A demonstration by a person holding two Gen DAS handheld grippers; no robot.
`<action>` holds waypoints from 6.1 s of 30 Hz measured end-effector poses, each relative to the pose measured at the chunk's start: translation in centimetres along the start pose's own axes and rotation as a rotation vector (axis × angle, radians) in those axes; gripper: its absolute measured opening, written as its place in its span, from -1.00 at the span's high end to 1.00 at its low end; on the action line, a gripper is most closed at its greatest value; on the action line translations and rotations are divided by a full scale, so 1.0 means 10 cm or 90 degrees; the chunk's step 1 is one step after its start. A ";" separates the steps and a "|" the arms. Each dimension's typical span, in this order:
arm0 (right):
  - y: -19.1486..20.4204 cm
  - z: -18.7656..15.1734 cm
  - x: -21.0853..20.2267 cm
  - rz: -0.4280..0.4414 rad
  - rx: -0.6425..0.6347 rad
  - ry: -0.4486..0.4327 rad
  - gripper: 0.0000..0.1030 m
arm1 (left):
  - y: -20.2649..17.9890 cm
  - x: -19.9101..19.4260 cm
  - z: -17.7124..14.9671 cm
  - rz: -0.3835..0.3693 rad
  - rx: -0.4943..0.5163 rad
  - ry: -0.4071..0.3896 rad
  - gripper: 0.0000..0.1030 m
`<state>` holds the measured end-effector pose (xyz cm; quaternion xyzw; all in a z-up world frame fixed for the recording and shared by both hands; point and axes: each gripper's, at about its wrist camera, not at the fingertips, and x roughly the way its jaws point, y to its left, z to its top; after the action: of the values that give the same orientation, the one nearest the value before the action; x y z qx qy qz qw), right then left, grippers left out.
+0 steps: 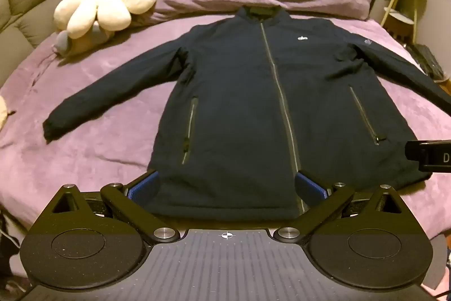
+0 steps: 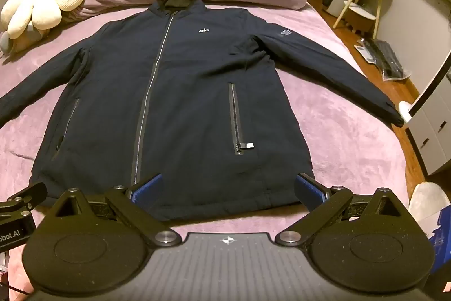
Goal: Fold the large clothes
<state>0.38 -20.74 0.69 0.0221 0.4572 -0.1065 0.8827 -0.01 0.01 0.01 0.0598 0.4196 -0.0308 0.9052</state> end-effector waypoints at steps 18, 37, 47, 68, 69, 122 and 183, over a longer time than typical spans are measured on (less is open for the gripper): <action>-0.03 -0.01 0.00 0.003 -0.003 0.002 -0.93 | 0.05 0.02 0.02 -0.013 -0.020 0.011 -1.00; 0.02 -0.02 0.04 0.004 -0.003 0.009 -0.93 | 0.06 0.03 0.00 -0.015 -0.028 0.016 -1.00; 0.02 -0.02 0.07 0.001 -0.002 0.013 -0.93 | 0.06 0.05 0.00 -0.017 -0.034 0.019 -1.00; -0.02 -0.07 0.14 -0.001 0.008 0.027 -0.93 | 0.03 0.10 0.01 -0.023 -0.038 0.028 -1.00; -0.02 -0.07 0.15 -0.001 0.008 0.027 -0.93 | 0.03 0.10 0.01 -0.023 -0.037 0.028 -1.00; -0.12 -0.13 0.18 0.000 0.022 0.044 -0.93 | -0.03 0.13 -0.04 -0.027 -0.043 0.034 -1.00; -1.04 2.10 2.06 0.051 0.002 -0.260 0.06 | 0.25 2.37 0.64 -0.081 -0.218 0.138 -1.00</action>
<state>26.60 -37.23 -3.24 0.0196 0.2674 -0.0743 0.9605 20.40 1.48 -13.72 -0.1186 0.5163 -0.0099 0.8481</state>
